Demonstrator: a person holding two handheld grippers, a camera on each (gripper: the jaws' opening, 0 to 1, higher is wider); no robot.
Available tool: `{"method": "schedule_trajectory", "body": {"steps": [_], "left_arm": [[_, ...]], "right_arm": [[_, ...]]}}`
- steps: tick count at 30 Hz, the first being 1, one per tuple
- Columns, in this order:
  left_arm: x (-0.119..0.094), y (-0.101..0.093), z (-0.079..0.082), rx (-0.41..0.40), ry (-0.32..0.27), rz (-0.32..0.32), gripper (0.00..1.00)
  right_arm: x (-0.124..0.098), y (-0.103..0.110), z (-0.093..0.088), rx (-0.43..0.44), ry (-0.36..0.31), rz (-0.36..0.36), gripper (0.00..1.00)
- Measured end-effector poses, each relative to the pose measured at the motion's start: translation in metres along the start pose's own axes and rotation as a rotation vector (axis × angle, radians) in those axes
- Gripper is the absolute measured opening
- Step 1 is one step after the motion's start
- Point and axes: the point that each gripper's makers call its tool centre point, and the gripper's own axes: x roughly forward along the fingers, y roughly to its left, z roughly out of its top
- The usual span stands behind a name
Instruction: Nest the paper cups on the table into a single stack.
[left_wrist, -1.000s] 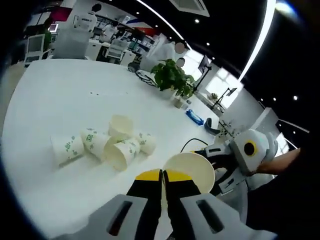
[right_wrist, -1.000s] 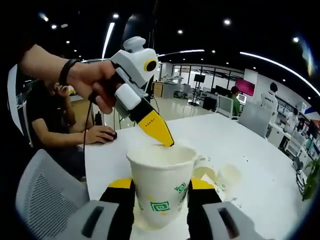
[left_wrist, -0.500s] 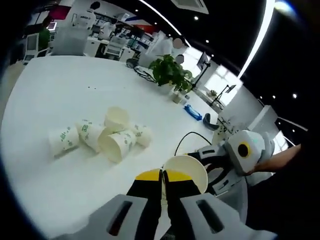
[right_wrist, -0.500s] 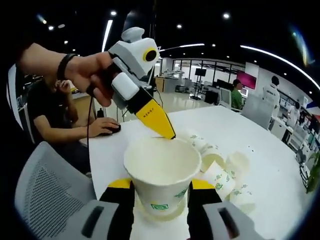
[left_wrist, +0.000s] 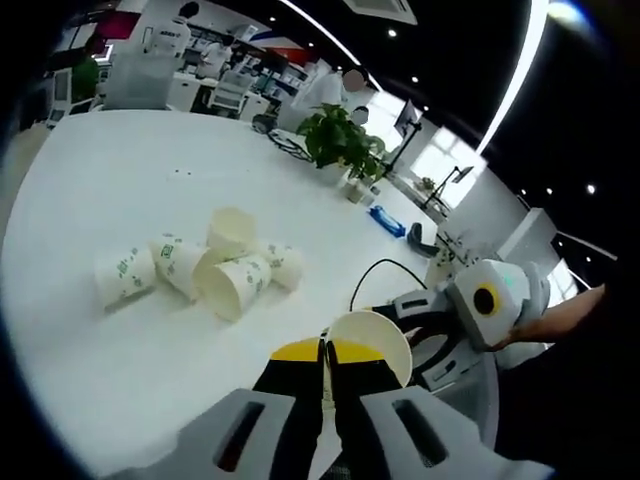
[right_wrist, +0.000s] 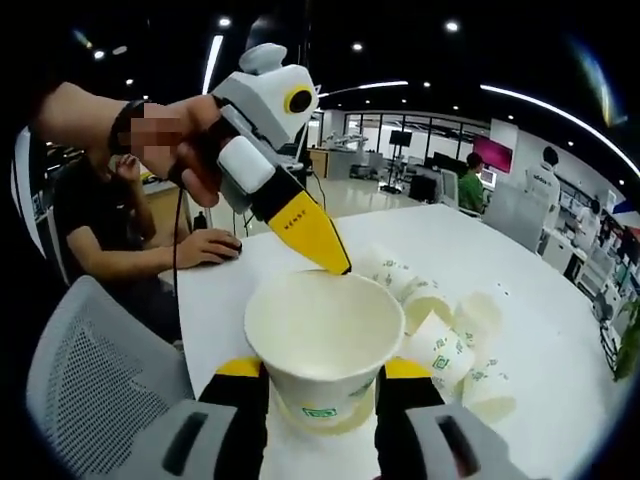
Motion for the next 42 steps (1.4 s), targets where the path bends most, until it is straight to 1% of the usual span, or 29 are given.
{"method": "schedule_trajectory", "body": {"steps": [4,8,10,16,18,20,22,26,31,32,34,42], "left_arm": [[0.003,0.001,-0.005,-0.009,0.000,-0.001,0.00],[0.007,0.005,-0.011,-0.029,-0.007,0.010,0.00],[0.009,0.007,-0.013,-0.033,-0.006,0.014,0.00],[0.013,0.007,-0.020,-0.036,0.000,0.021,0.00],[0.014,0.009,-0.022,-0.036,0.003,0.025,0.00],[0.016,0.010,-0.023,-0.035,0.006,0.028,0.00],[0.016,0.010,-0.024,-0.034,0.006,0.035,0.00],[0.017,0.010,-0.025,-0.034,0.009,0.042,0.00],[0.019,0.010,-0.027,-0.029,0.015,0.049,0.00],[0.020,0.009,-0.028,-0.027,0.017,0.050,0.00],[0.021,0.009,-0.029,-0.024,0.022,0.049,0.00],[0.025,0.010,-0.030,-0.023,0.029,0.055,0.00]], "right_arm": [[-0.004,0.004,-0.001,-0.002,0.011,0.005,0.40],[-0.003,0.004,-0.005,-0.010,0.029,0.008,0.41],[0.004,0.001,-0.013,-0.009,0.039,0.012,0.41],[0.004,0.003,-0.018,-0.011,0.066,0.016,0.42],[0.011,-0.001,-0.024,-0.007,0.069,0.019,0.43],[0.012,-0.001,-0.024,-0.026,0.075,0.014,0.43],[0.008,0.002,-0.021,-0.014,0.077,0.022,0.44],[0.011,-0.001,-0.020,-0.006,0.070,0.022,0.46],[0.007,0.001,-0.017,-0.008,0.069,0.021,0.47],[0.006,0.002,-0.018,-0.008,0.071,0.022,0.48],[0.012,-0.002,-0.025,-0.007,0.074,0.021,0.48],[0.002,-0.003,-0.023,-0.004,0.082,0.008,0.50]]}}
